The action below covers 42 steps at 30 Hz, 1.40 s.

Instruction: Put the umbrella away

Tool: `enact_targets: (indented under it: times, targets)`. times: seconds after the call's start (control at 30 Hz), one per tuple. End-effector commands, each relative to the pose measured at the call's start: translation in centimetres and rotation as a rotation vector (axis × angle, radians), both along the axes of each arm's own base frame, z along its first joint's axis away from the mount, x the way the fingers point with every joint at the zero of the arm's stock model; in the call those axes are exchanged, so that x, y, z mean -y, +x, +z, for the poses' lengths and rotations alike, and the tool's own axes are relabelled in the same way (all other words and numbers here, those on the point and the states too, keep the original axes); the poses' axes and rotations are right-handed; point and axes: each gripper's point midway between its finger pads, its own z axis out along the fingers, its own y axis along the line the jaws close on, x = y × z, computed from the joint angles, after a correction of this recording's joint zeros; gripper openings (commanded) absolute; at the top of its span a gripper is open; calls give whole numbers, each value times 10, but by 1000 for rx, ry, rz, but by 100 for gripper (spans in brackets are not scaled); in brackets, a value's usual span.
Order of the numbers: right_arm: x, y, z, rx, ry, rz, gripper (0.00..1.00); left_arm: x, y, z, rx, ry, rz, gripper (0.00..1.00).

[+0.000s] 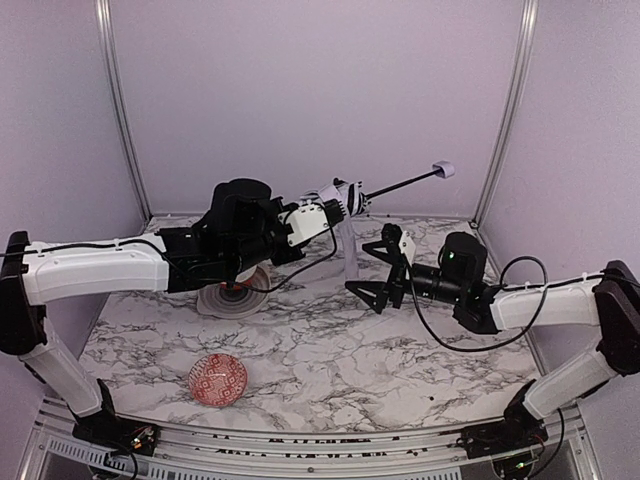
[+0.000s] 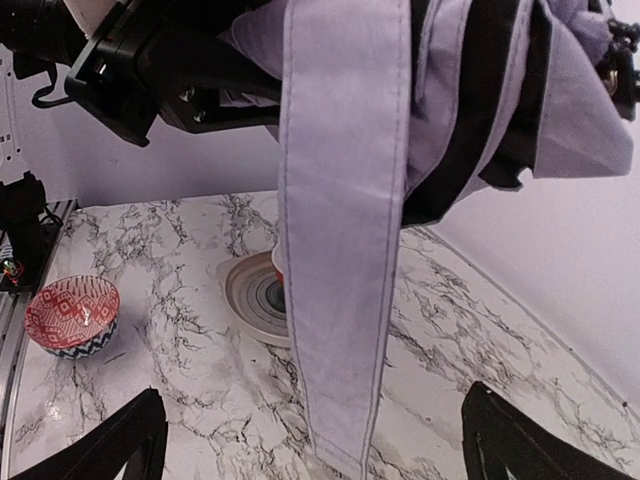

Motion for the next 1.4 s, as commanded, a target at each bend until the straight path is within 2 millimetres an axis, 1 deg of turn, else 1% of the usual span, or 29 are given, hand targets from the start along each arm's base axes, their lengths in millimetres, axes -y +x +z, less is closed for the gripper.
enact_targets:
  times: [0.0, 0.1, 0.17, 0.33, 0.4, 0.47, 0.57, 0.6, 0.67, 0.77, 0.87, 0.93, 1.0, 1.03, 1.1, 1.17, 1.23, 1.3, 1.37]
  targets:
    - [-4, -1, 28, 159, 90, 31, 100, -1, -13, 56, 36, -112, -62, 0]
    - [-12, 1, 21, 157, 64, 74, 99, -1, -16, 68, 46, -121, -79, 0]
    - [-18, 1, 19, 149, 59, 113, 96, -3, -17, 68, 37, -100, -79, 0]
    - [-27, 1, 18, 124, 52, 191, 94, -3, -22, 75, 45, -96, -109, 0]
    - [-31, 0, 16, 101, 46, 226, 90, -2, -24, 79, 47, -99, -124, 0]
    - [-34, -2, 12, 75, 33, 257, 82, -1, -26, 83, 49, -103, -132, 0]
    - [-35, -6, 5, 49, 24, 291, 58, 0, -27, 87, 52, -108, -142, 0]
    - [-36, -7, 5, 45, 27, 302, 51, 0, -27, 87, 50, -110, -146, 0]
    - [-37, -9, 4, 33, 30, 321, 41, 1, -27, 87, 49, -112, -149, 0]
    - [-37, -12, -1, 10, 23, 334, 35, 1, -25, 88, 52, -111, -142, 0]
    - [-36, -13, -7, -9, 14, 331, 33, 1, -25, 88, 54, -109, -141, 0]
    - [-36, -14, -5, -9, 15, 335, 26, 2, -25, 87, 52, -109, -144, 0]
    - [-35, -15, -2, -2, 19, 339, 21, 2, -24, 85, 51, -105, -142, 0]
    - [-35, -16, -2, -1, 19, 342, 17, 3, -24, 85, 50, -105, -141, 0]
    - [-35, -17, -4, -2, 12, 349, 0, 2, -23, 84, 50, -101, -137, 0]
    - [-35, -17, -10, -17, -5, 348, 0, 1, -24, 89, 51, -115, -138, 0]
    - [-33, -12, -20, -38, -21, 325, 0, -1, -26, 96, 42, -146, -155, 0]
    - [-27, -1, -30, -60, -26, 281, 0, -1, -32, 106, 28, -181, -186, 0]
    - [-21, 16, -39, -81, -10, 227, 0, 2, -41, 112, 9, -206, -233, 0]
